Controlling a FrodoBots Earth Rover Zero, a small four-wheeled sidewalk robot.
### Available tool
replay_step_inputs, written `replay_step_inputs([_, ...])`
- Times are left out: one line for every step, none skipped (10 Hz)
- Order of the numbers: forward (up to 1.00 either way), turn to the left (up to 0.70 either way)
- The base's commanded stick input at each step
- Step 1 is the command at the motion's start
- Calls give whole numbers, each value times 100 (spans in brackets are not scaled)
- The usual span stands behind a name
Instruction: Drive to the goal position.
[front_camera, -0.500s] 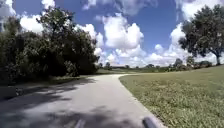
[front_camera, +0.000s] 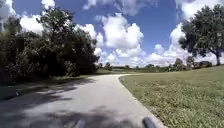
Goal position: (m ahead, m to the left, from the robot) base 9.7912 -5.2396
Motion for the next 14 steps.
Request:
replay_step_inputs([70,0])
replay_step_inputs([70,0])
replay_step_inputs([70,0])
replay_step_inputs([70,0])
replay_step_inputs([70,0])
replay_step_inputs([70,0])
replay_step_inputs([70,0])
replay_step_inputs([70,0])
replay_step_inputs([70,0])
replay_step_inputs([70,0])
replay_step_inputs([70,0])
replay_step_inputs([70,0])
replay_step_inputs([70,0])
replay_step_inputs([70,0])
